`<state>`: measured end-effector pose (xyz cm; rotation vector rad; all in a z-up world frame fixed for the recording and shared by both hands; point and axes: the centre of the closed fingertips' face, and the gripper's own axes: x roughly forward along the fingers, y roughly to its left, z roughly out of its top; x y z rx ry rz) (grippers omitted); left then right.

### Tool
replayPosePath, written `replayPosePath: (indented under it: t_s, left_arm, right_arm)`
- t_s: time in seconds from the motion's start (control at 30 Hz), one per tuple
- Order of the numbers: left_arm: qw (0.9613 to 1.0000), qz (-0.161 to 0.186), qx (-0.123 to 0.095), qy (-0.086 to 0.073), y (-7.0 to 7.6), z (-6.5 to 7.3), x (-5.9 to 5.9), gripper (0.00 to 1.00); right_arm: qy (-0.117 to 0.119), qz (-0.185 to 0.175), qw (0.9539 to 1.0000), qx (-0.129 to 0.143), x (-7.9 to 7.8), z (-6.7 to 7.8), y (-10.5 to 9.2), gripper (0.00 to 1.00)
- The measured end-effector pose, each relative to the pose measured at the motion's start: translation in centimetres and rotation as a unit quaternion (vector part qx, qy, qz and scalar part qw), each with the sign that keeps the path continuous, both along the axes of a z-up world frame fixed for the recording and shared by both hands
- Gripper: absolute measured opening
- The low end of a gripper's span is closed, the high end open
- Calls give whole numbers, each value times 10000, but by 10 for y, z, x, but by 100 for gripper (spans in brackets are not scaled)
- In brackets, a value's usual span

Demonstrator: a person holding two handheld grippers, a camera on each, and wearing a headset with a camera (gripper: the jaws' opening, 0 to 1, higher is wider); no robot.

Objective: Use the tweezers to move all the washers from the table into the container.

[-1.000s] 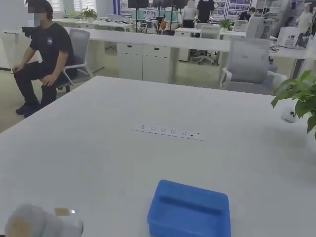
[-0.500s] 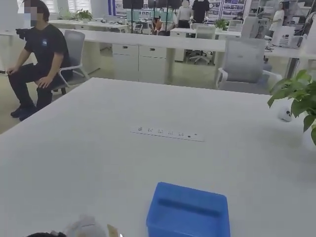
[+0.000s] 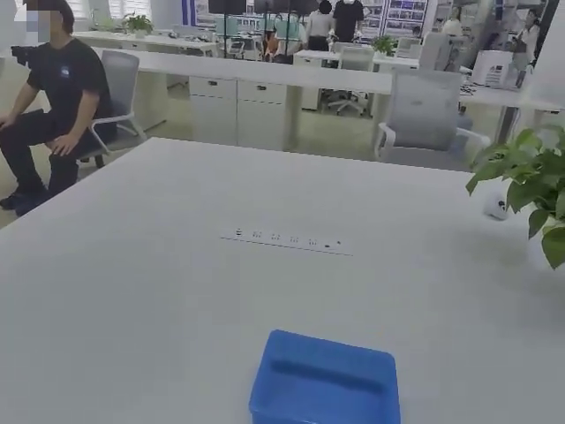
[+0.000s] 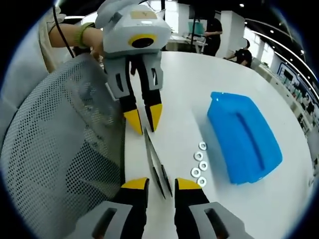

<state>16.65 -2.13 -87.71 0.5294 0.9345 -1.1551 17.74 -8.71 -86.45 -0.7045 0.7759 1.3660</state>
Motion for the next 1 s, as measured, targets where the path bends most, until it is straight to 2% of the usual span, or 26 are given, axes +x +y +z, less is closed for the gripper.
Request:
replayPosePath:
  t_s: [0.07, 0.17, 0.37, 0.5, 0.7, 0.87, 1.0]
  left_arm:
    - [9995, -210, 126, -174, 1, 0, 3, 4]
    - [9979, -451, 332, -339, 2, -1, 6, 0]
    - [9961, -654, 415, -415, -1, 0, 6, 0]
    - [9958, -696, 309, -504, -4, 11, 5, 0]
    - [9947, -750, 111, -697, -11, 34, 5, 0]
    - [9928, -807, -105, -876, -23, 57, 2, 0]
    - [9911, -914, -195, -948, -31, 69, 1, 0]
  right_arm:
    - [-32, 25, 10000, -40, -1, -2, 1, 17]
    - [-53, -27, 10000, -2, -1, -4, 4, 17]
    - [-36, -87, 9999, 75, -2, -9, 7, 18]
    - [-65, -38, 9999, 81, -3, -9, 8, 18]
    - [-116, -84, 9998, 142, -1, -8, 8, 18]
    - [-134, -78, 9996, 228, 0, -6, 11, 17]
    - [-127, -9, 9995, 301, -1, -5, 16, 14]
